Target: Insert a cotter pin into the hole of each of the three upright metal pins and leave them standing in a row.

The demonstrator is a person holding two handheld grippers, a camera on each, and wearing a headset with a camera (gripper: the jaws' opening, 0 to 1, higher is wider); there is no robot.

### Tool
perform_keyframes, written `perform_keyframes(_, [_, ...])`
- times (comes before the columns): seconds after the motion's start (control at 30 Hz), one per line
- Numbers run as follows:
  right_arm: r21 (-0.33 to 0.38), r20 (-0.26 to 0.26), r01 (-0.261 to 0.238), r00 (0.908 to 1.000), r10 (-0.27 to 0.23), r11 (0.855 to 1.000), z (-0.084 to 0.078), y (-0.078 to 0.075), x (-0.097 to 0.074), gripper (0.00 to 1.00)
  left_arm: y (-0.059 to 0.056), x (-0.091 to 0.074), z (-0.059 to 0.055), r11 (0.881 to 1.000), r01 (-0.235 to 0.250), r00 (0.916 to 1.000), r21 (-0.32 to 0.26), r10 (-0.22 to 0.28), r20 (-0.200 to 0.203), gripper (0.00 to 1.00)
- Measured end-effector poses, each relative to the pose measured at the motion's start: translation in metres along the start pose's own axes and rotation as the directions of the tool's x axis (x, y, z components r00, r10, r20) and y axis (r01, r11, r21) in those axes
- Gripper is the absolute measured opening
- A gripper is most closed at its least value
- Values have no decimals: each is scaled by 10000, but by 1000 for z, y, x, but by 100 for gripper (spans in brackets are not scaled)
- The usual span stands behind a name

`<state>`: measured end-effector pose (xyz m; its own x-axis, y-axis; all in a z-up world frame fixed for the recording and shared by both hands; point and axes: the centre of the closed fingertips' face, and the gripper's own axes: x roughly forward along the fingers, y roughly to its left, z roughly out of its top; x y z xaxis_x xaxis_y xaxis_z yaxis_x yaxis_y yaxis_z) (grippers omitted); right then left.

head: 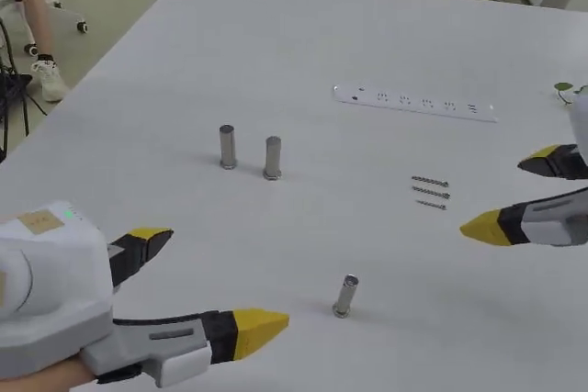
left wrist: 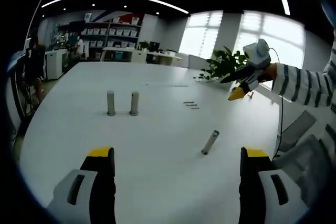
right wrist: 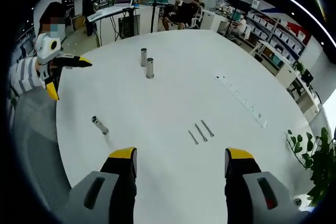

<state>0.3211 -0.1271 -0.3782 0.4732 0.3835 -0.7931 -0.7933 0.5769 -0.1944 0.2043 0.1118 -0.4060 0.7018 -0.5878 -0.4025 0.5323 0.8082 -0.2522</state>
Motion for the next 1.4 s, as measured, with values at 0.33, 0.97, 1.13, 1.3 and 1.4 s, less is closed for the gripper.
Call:
perform_keyframes(0.33, [-1292, -1161, -1284, 9867, 1135, 9833, -1, -5, 25, 55, 3, 1, 2, 10000, -30, 10000, -42, 30, -71, 99])
perform_keyframes(0.97, [-1903, -2361, -3030, 9374, 2561, 9338, -19, -3, 76, 36, -8, -2, 7, 9995, 116, 9998, 307, -111, -161, 99])
perform_keyframes(1.13, [-1962, -2804, -3204, 9240, 2601, 9267, -29, -7, 91, 33, -11, -1, 7, 9992, 175, 9997, 358, -168, -188, 99])
perform_keyframes(1.3, [-1783, -3039, -3270, 9154, 2641, 9281, -35, -20, 107, 28, -18, 0, 0, 9980, 363, 9981, 525, -336, -518, 97])
perform_keyframes(1.4, [-1717, -3185, -3218, 9125, 2567, 9311, -38, -25, 111, 23, -20, 0, 0, 9975, 416, 9979, 567, -386, -529, 97])
